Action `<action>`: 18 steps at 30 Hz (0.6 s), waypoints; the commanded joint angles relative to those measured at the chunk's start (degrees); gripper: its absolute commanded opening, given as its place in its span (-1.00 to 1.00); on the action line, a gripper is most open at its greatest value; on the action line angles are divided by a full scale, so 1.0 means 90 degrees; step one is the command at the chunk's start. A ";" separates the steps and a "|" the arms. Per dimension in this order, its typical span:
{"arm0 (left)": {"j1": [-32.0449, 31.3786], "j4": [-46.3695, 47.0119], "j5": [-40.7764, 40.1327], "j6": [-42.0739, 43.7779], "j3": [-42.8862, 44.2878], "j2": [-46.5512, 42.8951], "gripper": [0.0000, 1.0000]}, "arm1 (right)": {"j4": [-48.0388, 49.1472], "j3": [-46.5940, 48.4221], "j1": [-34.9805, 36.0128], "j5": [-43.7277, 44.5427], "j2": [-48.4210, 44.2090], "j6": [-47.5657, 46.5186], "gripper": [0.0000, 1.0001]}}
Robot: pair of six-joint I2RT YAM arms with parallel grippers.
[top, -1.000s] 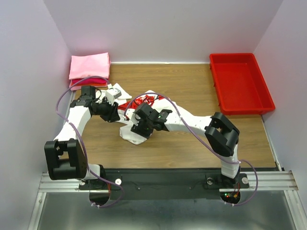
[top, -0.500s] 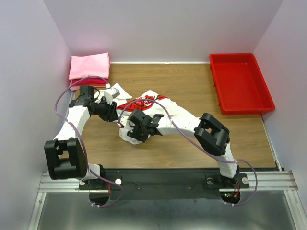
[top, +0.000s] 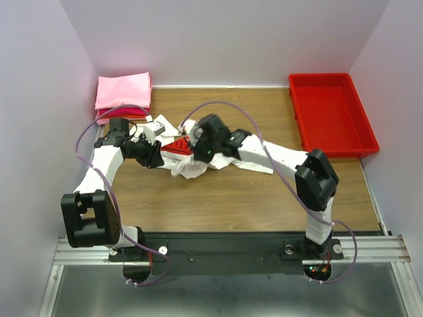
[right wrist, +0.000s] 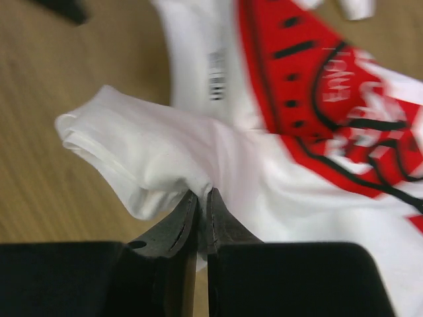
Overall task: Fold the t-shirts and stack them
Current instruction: Flatten the tshirt out
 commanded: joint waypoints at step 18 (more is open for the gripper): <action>-0.1211 0.2261 0.0276 -0.1646 0.0176 0.0428 -0.02 | 0.0010 0.0793 -0.2885 -0.3607 0.1421 0.2683 -0.93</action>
